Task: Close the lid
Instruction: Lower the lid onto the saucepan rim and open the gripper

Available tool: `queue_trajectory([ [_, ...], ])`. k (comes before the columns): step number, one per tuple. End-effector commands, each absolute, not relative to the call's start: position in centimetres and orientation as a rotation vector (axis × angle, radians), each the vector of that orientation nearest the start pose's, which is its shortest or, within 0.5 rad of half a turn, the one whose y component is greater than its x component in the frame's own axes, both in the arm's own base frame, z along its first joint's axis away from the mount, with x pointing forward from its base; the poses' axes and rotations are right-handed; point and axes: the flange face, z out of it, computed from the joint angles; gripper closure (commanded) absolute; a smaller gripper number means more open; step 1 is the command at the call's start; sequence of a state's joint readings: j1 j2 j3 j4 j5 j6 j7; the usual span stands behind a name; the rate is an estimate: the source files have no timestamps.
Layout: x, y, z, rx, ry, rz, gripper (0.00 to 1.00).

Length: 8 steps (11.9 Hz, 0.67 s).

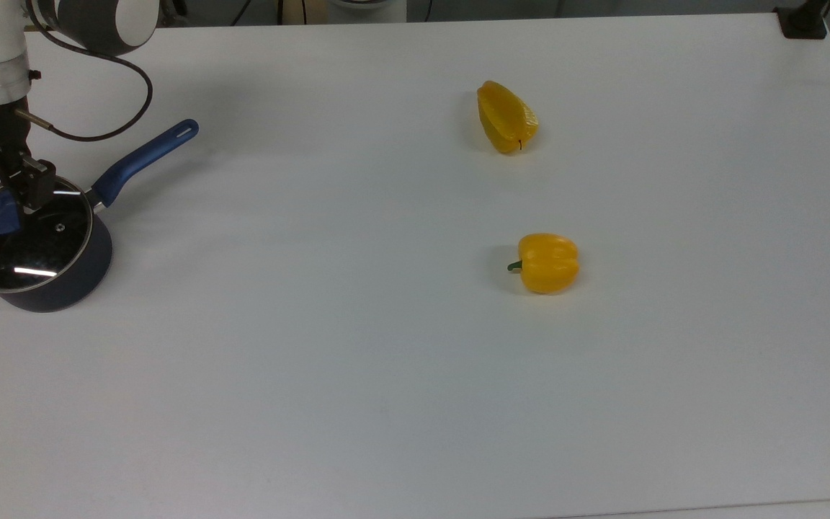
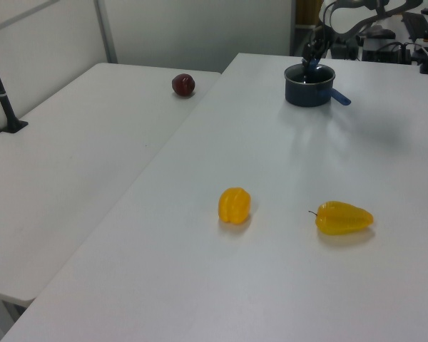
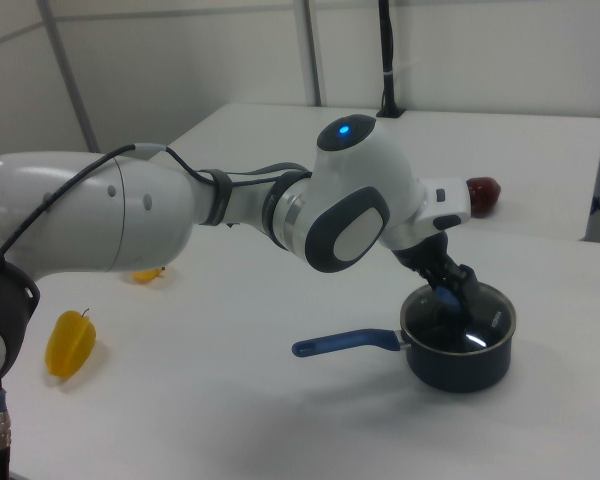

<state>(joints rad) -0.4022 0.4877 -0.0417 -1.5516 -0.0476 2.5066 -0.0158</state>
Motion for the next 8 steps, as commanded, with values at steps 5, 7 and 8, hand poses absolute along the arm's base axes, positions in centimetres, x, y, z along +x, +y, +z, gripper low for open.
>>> queue_trajectory([
  [5,66.0,-30.0,41.7,-3.157,0.586,-0.747,0.0],
  [7,65.4,-29.8,43.7,-3.162,0.586,-0.722,0.0],
  [8,64.8,-29.6,45.1,-3.166,0.59,-0.675,0.0],
])
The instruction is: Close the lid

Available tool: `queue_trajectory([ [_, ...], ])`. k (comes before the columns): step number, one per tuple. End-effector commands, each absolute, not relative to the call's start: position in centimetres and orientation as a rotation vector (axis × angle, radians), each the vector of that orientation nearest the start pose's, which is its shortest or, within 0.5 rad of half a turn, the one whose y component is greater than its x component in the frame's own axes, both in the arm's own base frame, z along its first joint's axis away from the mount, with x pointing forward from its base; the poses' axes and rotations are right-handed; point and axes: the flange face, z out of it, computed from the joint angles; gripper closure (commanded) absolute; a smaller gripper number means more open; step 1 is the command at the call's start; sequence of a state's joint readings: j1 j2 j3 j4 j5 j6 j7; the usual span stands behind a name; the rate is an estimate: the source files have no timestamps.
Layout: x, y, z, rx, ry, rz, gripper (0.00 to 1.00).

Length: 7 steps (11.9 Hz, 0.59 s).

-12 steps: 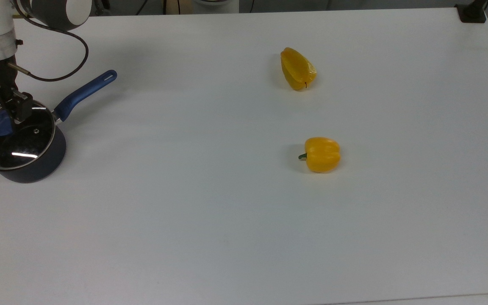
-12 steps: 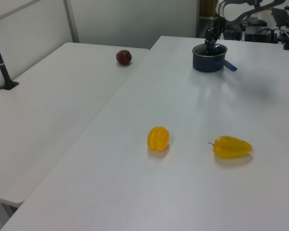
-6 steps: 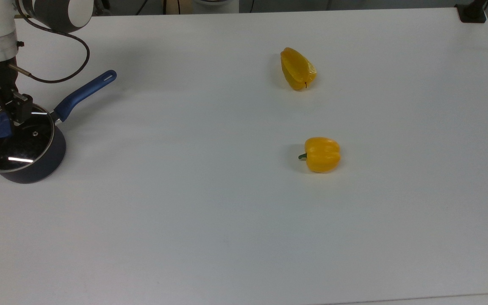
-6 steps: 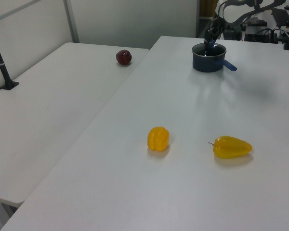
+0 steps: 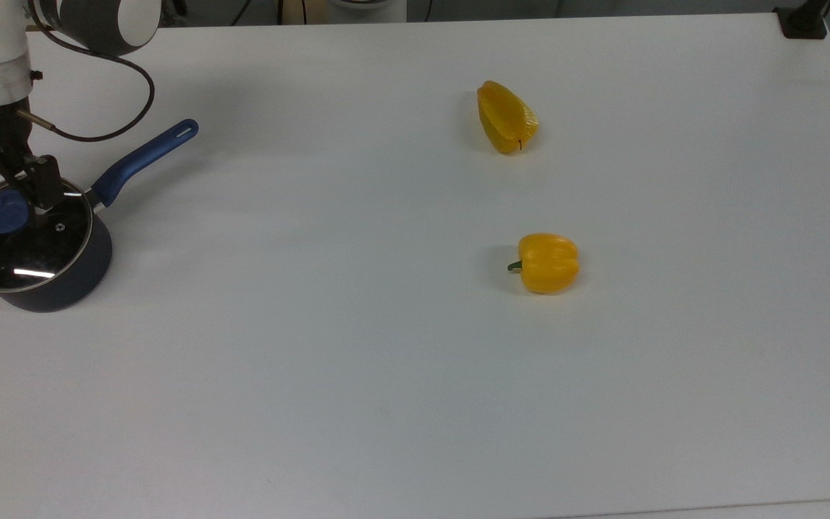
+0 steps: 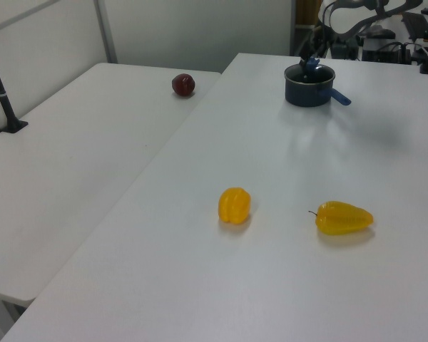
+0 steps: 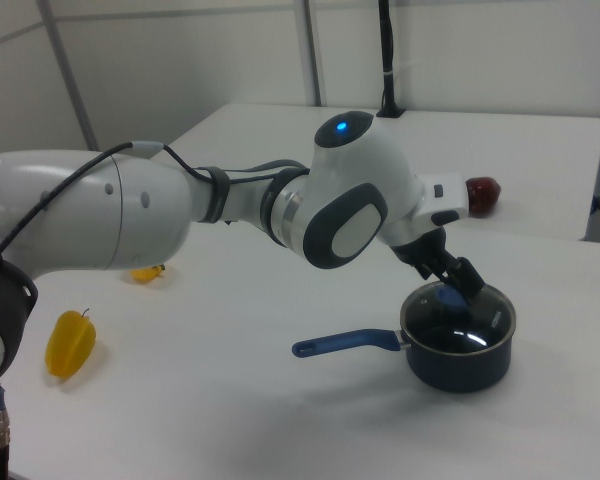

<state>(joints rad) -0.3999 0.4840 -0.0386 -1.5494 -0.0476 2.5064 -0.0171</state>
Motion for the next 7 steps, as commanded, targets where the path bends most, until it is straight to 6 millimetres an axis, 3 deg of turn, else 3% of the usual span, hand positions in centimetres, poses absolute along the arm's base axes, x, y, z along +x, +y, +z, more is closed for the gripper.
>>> queue_trajectory([
  [1,64.4,-29.4,46.2,-3.168,0.589,-0.66,0.0],
  [5,65.0,-23.1,49.9,-3.223,0.433,-0.572,0.0],
  [7,65.2,-16.0,52.2,-3.252,0.271,-0.461,0.0],
])
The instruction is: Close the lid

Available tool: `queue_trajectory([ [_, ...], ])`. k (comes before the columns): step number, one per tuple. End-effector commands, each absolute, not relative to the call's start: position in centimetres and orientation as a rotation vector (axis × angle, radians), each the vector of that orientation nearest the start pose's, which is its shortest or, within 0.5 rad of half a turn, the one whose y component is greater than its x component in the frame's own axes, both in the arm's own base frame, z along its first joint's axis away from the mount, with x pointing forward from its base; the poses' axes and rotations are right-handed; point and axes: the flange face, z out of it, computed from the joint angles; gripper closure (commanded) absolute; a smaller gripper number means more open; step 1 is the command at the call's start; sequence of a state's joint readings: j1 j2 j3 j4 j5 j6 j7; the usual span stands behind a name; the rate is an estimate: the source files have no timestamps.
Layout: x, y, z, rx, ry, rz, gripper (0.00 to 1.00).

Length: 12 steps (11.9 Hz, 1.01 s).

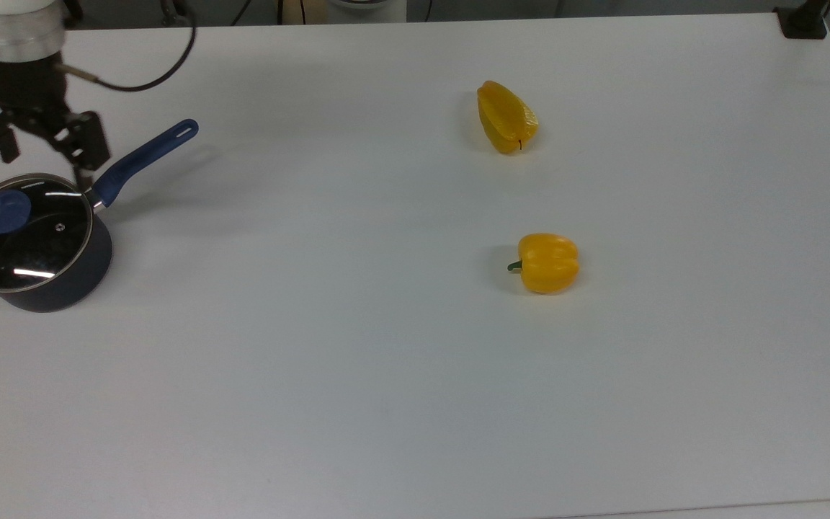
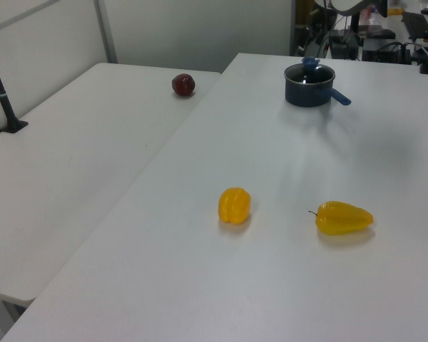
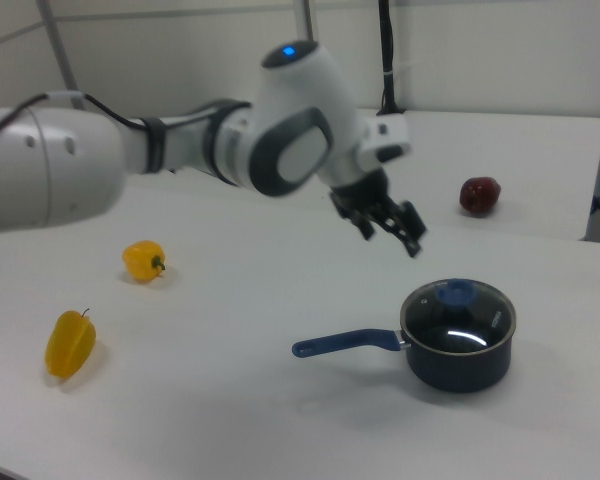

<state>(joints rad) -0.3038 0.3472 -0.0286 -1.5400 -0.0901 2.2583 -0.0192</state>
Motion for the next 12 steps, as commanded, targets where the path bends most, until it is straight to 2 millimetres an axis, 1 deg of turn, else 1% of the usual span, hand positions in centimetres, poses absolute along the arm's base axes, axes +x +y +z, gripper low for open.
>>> queue_trajectory([
  [1,65.0,-13.3,53.1,-3.257,0.22,-0.418,0.0],
  [2,64.4,-9.9,54.5,-3.256,0.149,-0.373,0.0],
  [3,63.9,-7.8,55.4,-3.256,0.102,-0.343,0.0],
  [4,63.1,-4.7,56.0,-3.251,0.056,-0.272,0.0],
  [5,61.8,-2.3,57.2,-3.246,0.08,-0.217,0.0],
  [6,60.7,-0.9,58.0,-3.24,0.121,-0.165,0.0],
  [7,59.4,0.3,58.7,-3.243,0.135,-0.093,0.0],
  [8,58.5,0.7,59.1,-3.247,0.123,-0.038,0.0],
  [9,58.3,0.8,58.9,-3.251,0.117,0.001,0.0],
  [12,58.2,0.8,58.9,-3.251,0.113,0.015,0.0],
])
